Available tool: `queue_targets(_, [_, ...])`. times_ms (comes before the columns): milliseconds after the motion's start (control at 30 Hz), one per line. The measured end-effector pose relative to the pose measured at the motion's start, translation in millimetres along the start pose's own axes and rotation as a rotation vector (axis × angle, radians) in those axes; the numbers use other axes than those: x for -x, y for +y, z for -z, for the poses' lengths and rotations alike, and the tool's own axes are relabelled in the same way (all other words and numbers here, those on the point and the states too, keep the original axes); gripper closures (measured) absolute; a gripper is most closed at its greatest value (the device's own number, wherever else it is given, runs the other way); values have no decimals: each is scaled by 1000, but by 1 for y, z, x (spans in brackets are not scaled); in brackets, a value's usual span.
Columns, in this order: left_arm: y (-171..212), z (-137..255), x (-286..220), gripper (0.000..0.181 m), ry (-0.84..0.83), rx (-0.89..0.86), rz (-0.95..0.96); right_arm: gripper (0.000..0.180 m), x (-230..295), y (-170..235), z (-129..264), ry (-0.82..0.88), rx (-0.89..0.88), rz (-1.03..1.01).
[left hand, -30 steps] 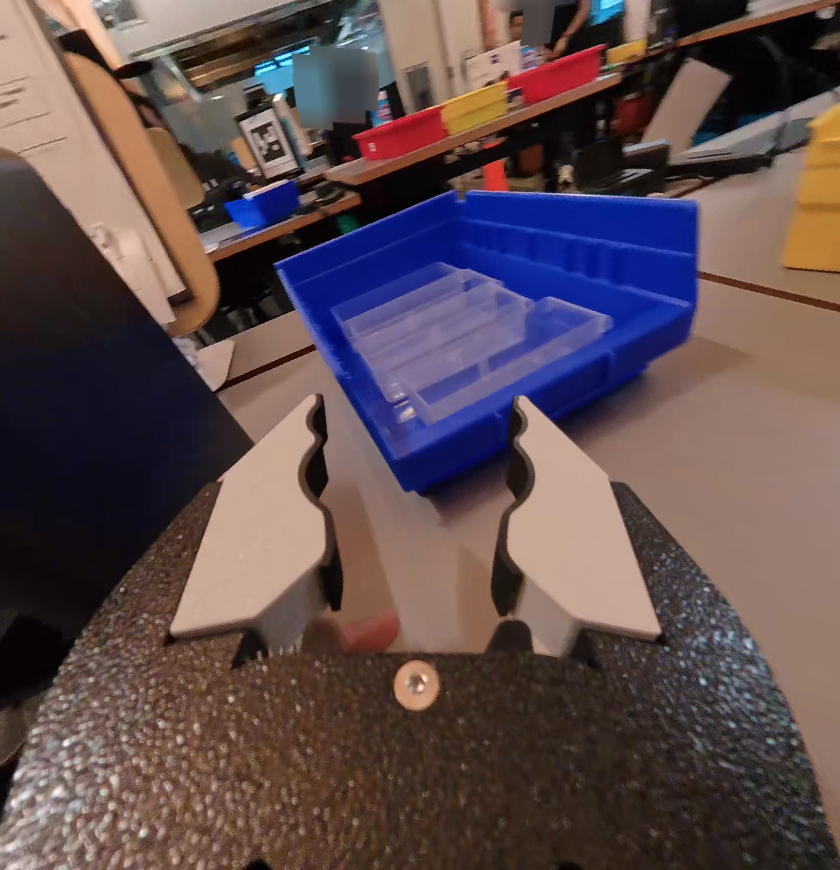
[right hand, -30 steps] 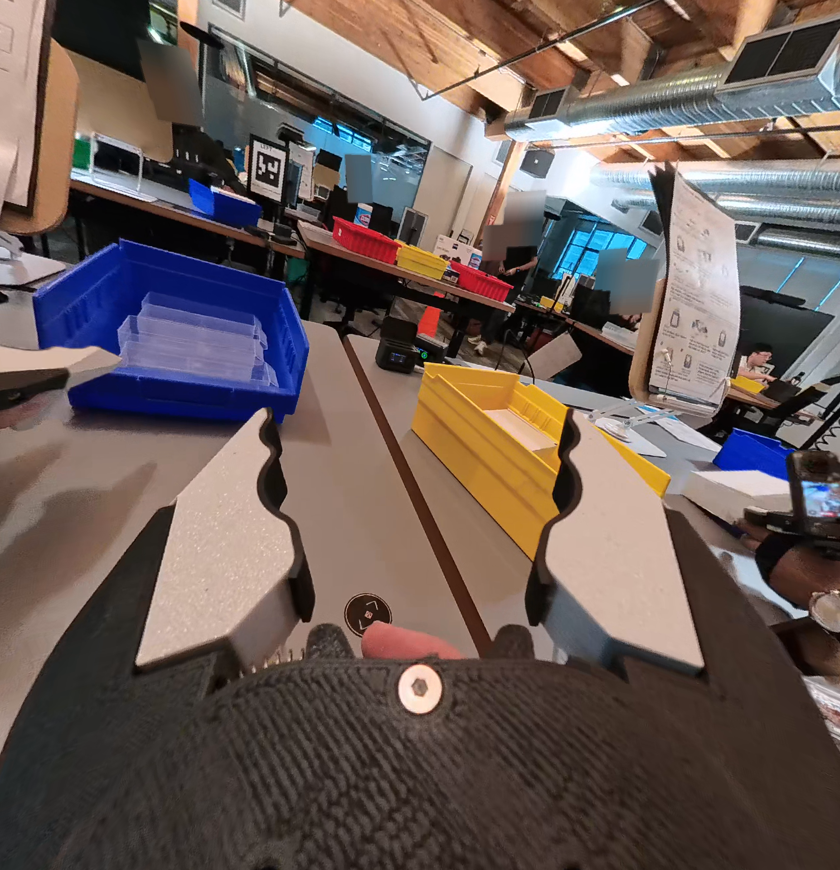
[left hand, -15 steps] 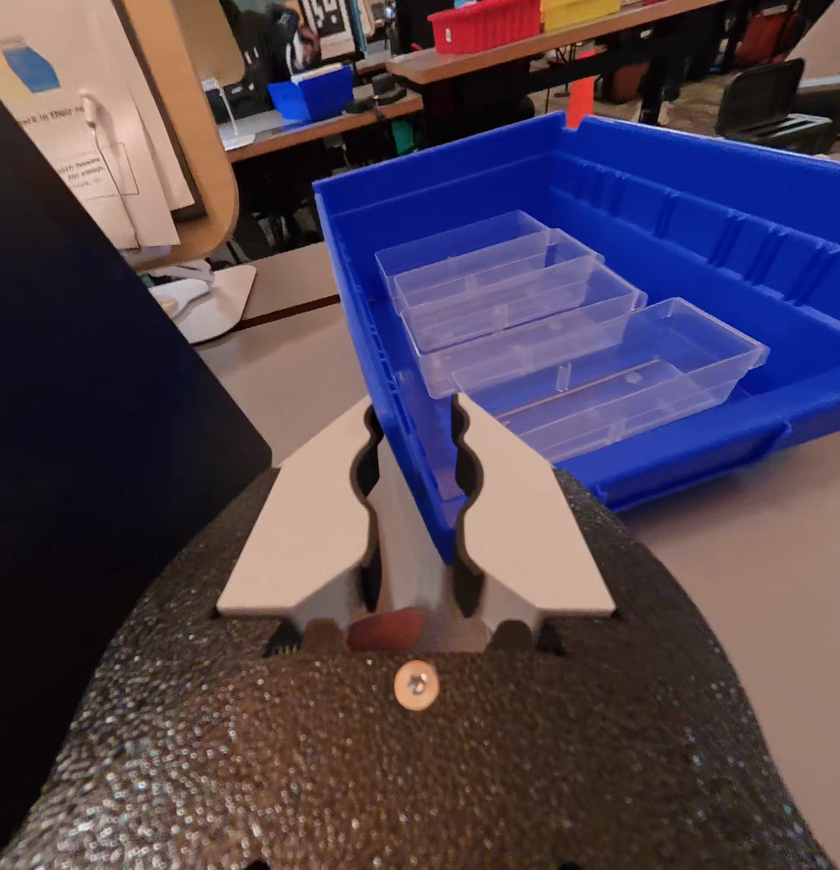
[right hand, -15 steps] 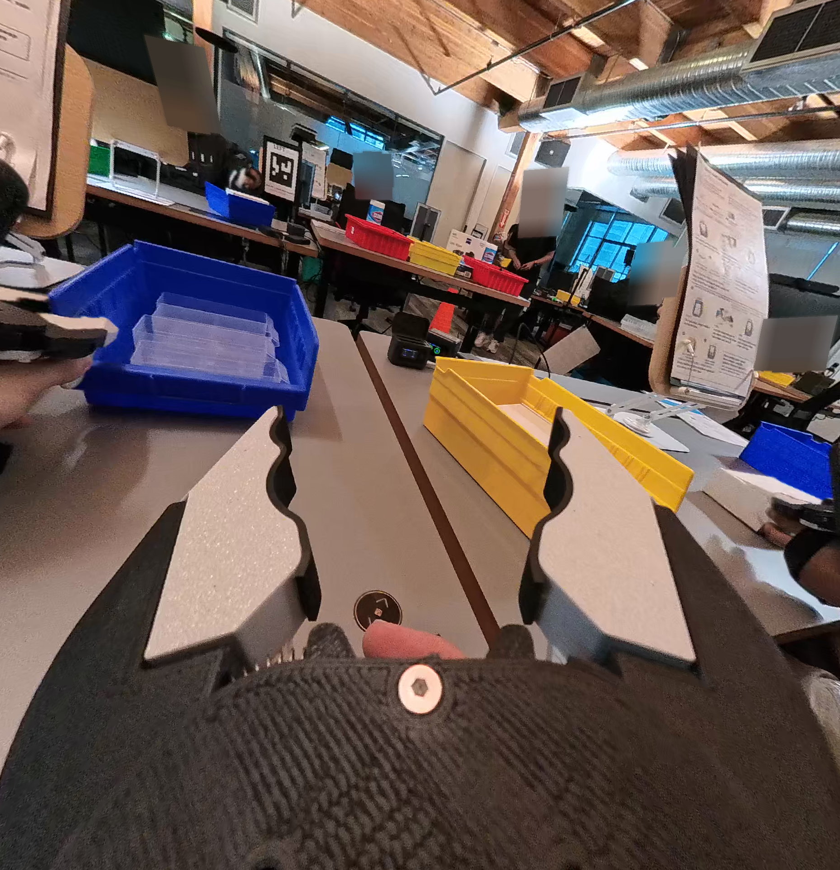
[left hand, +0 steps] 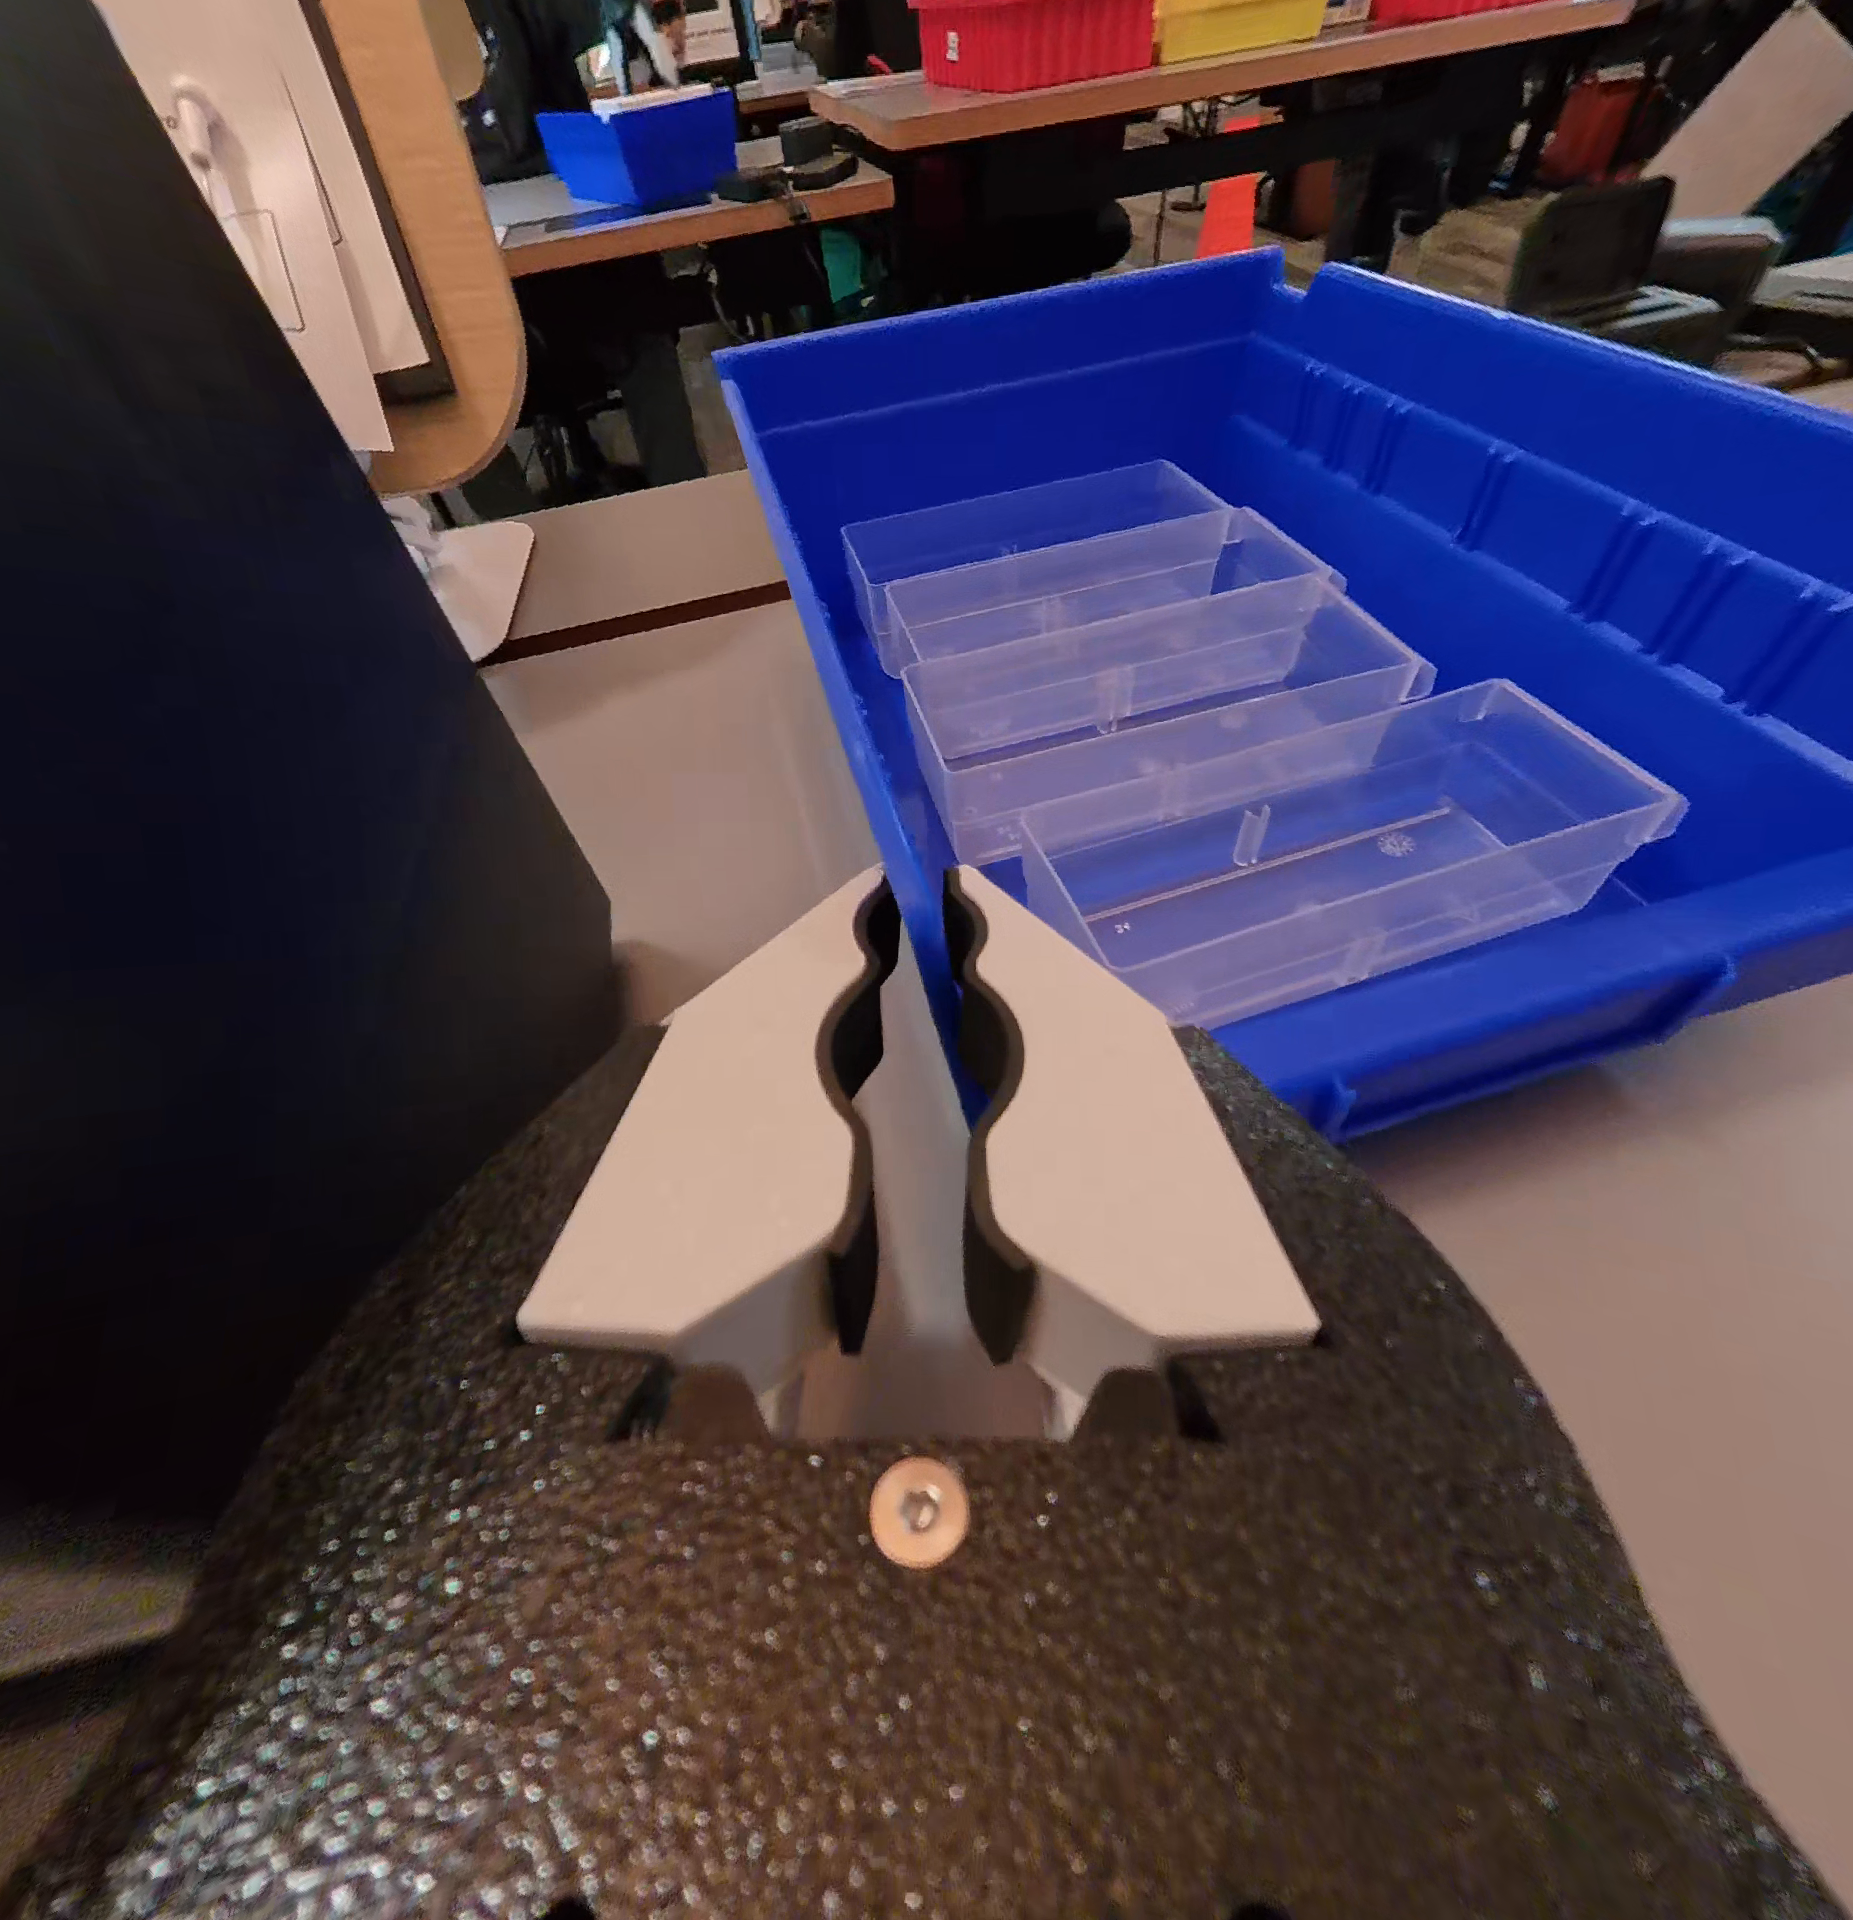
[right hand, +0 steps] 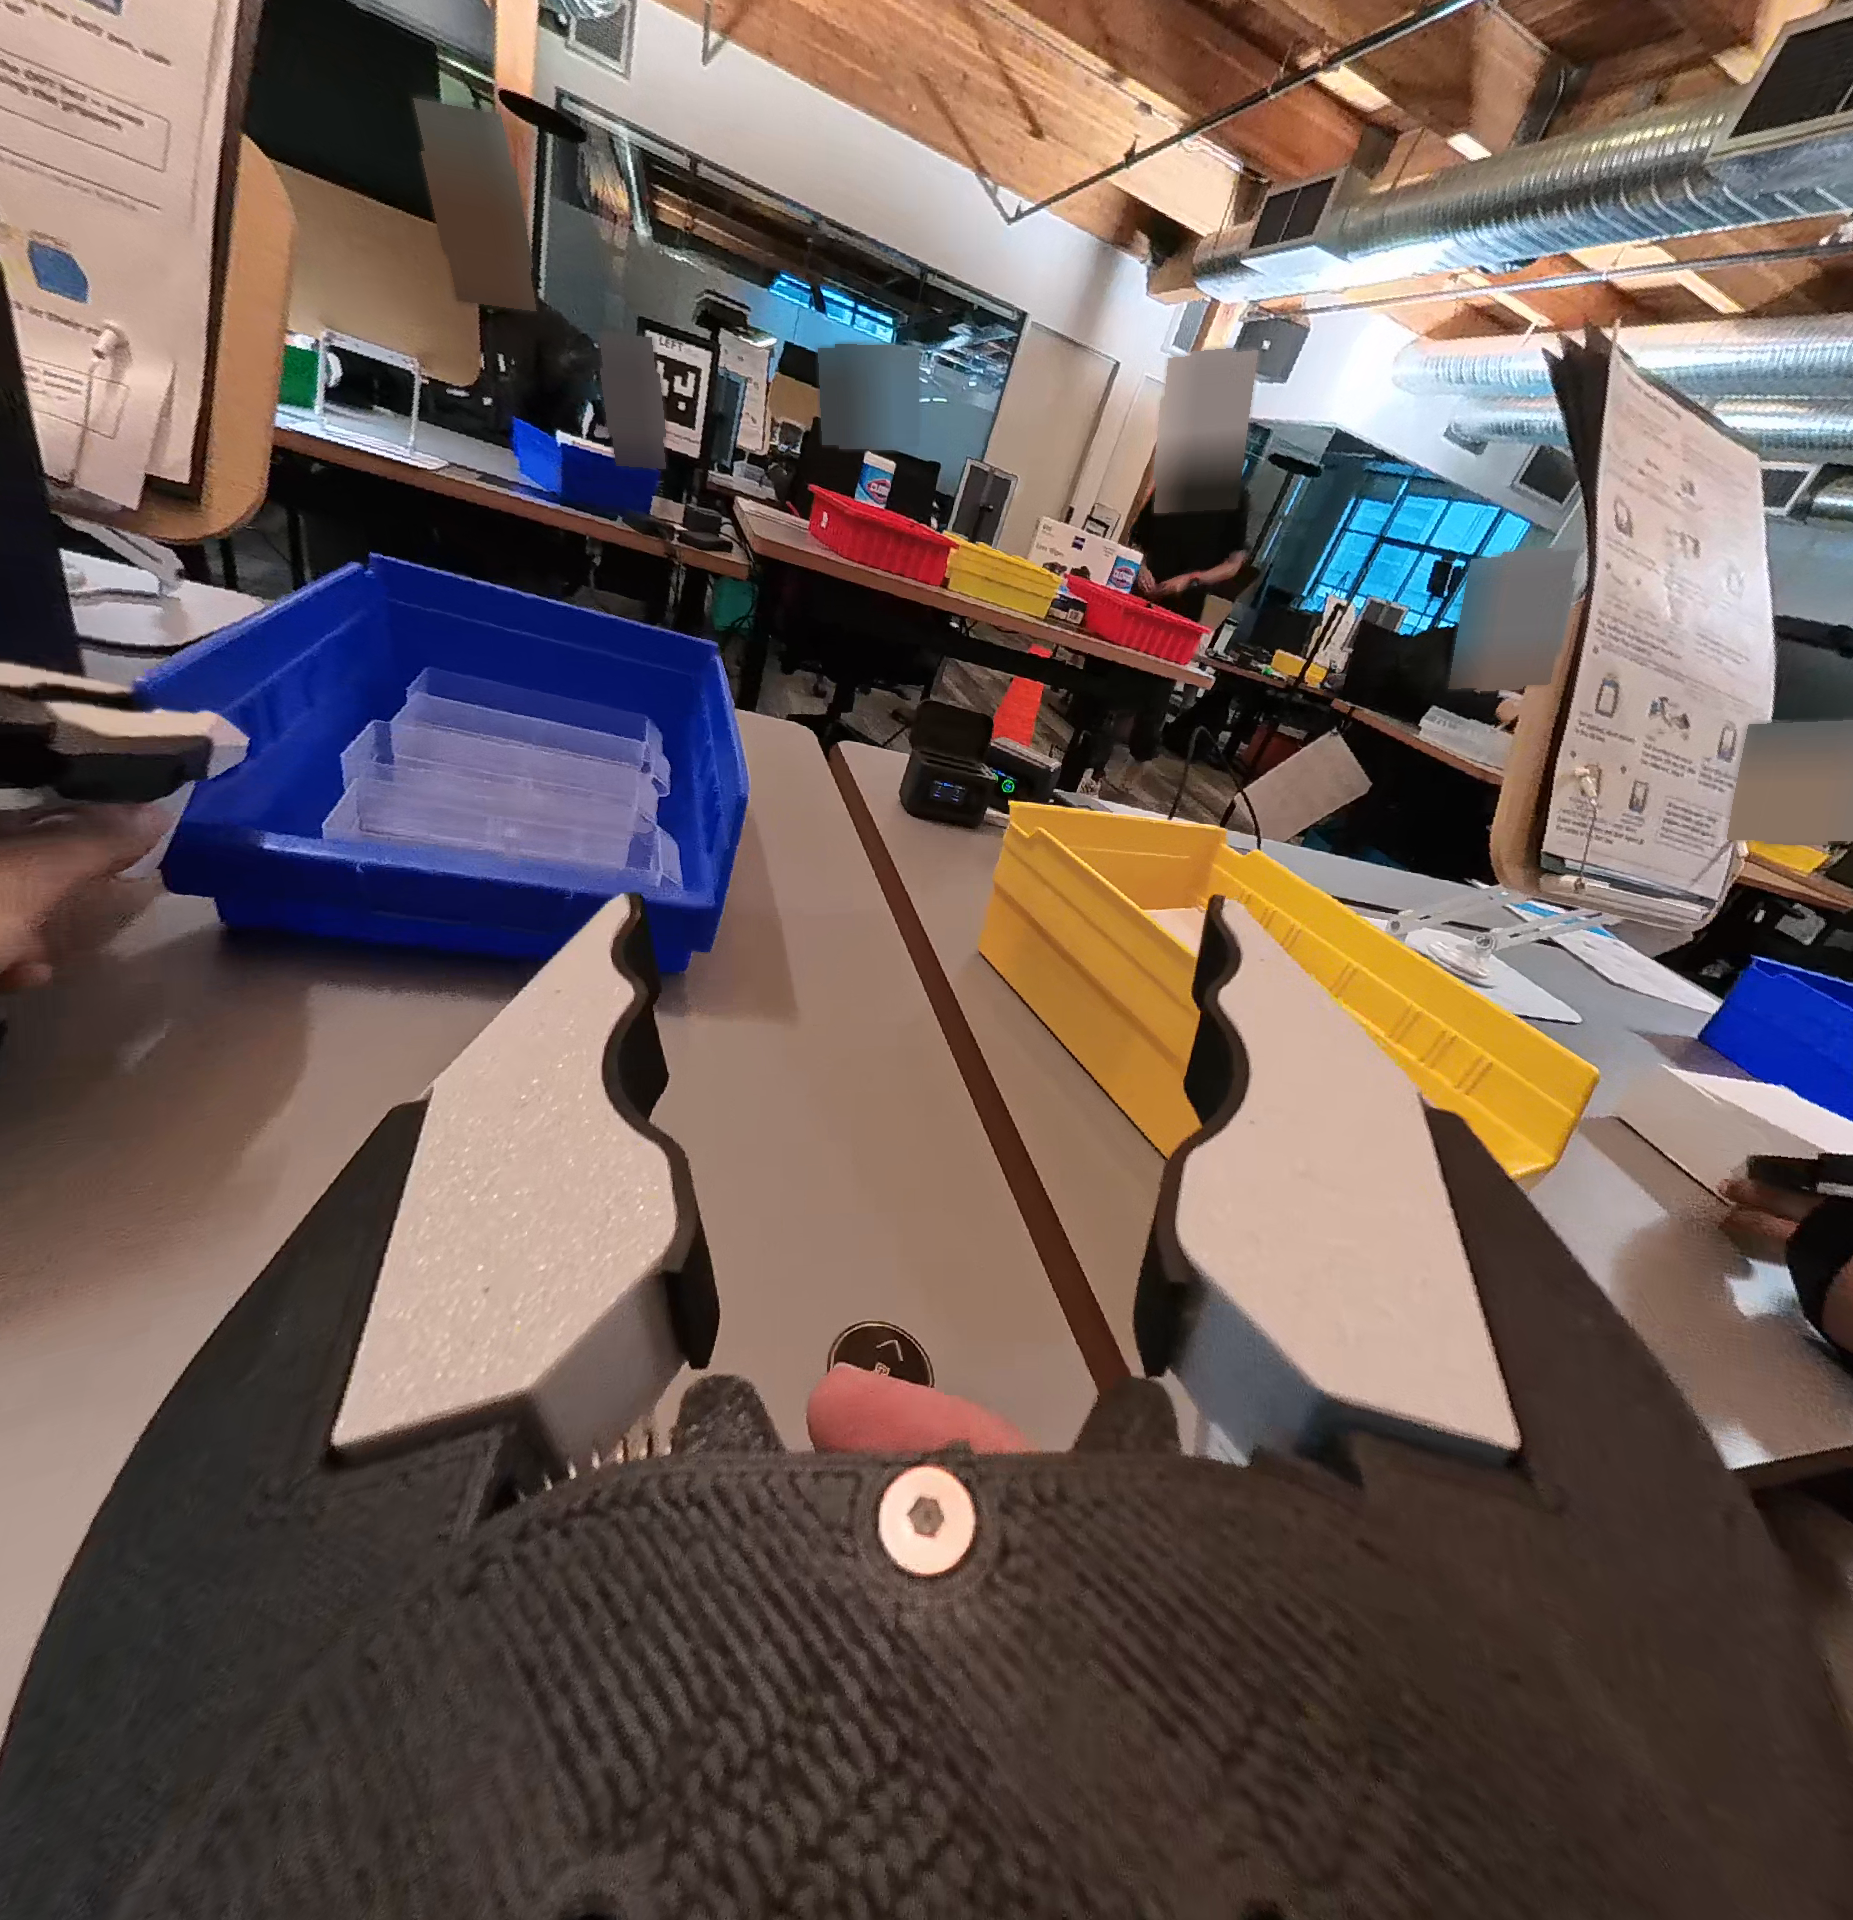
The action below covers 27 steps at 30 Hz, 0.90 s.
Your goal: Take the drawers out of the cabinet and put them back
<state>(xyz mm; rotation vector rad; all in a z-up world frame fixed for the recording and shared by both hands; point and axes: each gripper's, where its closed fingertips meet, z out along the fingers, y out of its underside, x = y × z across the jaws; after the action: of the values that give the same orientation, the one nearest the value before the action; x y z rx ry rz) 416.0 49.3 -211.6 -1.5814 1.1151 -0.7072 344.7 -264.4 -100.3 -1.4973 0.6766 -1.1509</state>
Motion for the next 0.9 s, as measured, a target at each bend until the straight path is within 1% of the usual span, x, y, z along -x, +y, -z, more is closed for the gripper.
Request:
queue_targets(200, [13, 46, -8, 176, 110, -19, -40, 76, 8, 16, -7, -10, 56, -15])
queue_targets(367, [25, 84, 0, 177, 208, -41, -57, 71, 29, 40, -18, -65, 141, -102])
queue_targets(533, [37, 121, 11, 177, 270, -53, -84, 66, 79, 44, -26, -215, 185, -278])
queue_targets(667, [45, 146, 21, 177, 295, -57, -87, 72, 108, 53, -26, -291, 284, -339])
queue_targets(700, [47, 152, 23, 177, 301, -57, -86, 76, 115, 53, -25, -315, 298, -357])
queue_targets(800, [53, 171, 28, 177, 327, -58, -87, 98, 136, 48, -17, -415, 315, -420])
queue_targets(867, [58, 183, 33, 176, 340, -59, -90, 116, 147, 45, -9, -455, 310, -417])
queue_targets(900, [60, 190, 35, 176, 348, -59, -91, 115, 149, 45, -6, -442, 313, -398])
